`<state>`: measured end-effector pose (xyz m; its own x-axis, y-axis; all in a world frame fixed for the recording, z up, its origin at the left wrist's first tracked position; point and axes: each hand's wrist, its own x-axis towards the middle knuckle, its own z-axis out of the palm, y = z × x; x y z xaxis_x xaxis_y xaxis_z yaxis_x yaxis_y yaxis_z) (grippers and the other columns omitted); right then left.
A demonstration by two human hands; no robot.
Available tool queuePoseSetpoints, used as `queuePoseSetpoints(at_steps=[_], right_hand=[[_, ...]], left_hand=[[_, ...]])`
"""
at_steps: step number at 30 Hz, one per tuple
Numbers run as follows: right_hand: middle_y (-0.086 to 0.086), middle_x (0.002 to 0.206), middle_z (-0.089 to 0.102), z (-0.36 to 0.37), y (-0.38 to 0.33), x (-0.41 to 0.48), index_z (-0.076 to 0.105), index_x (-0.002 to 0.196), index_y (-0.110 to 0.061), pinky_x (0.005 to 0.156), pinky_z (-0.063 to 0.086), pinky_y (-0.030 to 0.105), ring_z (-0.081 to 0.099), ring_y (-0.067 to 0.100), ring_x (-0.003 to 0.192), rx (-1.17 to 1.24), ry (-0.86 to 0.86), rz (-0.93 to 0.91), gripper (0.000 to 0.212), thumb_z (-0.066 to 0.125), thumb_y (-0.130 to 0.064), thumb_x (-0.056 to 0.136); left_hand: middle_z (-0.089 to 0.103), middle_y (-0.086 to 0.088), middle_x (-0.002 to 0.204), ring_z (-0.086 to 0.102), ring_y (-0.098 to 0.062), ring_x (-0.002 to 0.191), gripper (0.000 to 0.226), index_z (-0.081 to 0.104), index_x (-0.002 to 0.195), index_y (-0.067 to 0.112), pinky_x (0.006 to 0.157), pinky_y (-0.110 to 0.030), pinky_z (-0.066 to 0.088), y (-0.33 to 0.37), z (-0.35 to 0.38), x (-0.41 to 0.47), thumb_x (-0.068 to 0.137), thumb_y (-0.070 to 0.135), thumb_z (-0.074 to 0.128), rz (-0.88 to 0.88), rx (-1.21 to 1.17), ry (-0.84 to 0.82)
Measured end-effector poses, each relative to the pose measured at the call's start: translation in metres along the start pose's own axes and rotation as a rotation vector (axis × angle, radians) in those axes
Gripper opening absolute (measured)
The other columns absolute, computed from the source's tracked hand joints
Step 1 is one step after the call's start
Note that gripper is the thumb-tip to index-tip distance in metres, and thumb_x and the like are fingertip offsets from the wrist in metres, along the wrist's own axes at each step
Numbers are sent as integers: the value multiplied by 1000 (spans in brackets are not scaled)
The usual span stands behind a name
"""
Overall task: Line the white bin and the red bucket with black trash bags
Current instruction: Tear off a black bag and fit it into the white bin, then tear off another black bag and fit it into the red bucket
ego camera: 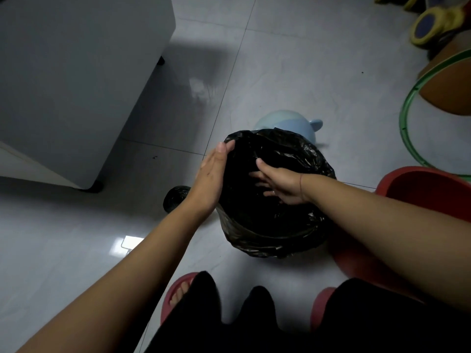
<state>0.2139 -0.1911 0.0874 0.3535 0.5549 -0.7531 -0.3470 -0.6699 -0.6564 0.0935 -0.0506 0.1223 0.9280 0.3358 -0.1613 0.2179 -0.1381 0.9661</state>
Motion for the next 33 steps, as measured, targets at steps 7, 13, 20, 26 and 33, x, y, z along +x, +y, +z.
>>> queuePoseSetpoints(at_steps=[7,13,20,26,33], right_hand=[[4,154,32,1,15,38,28,148,-26,107,31,38,35,24,137,-64,-164,243,86,22,-80,81],[10,148,42,6,20,48,32,147,-25,112,32,48,42,30,133,-100,-78,300,93,31,-84,74],[11,140,49,1,13,33,40,140,-23,108,38,47,49,30,125,-129,-114,269,81,31,-78,81],[8,155,32,13,16,-2,30,148,-15,118,24,43,29,33,142,-319,-232,351,88,20,-75,85],[5,127,61,10,-21,-45,61,125,-16,104,41,31,57,17,116,-448,-34,139,69,28,-65,90]], left_hand=[[45,22,143,39,13,127,75,30,149,30,98,-7,32,-13,-1,5,86,68,12,2,-137,-66],[46,23,142,42,25,115,76,29,149,30,84,7,33,-12,0,8,86,67,10,5,-168,-69],[47,23,141,41,26,114,76,32,148,33,83,6,32,-8,-2,6,85,70,12,-15,-179,-43],[60,19,130,38,1,134,69,49,128,43,113,-32,17,-21,-31,-10,82,77,11,-16,-235,214],[52,16,135,41,-7,132,65,44,137,33,102,-21,31,-83,-79,-51,82,67,51,-201,-183,440]])
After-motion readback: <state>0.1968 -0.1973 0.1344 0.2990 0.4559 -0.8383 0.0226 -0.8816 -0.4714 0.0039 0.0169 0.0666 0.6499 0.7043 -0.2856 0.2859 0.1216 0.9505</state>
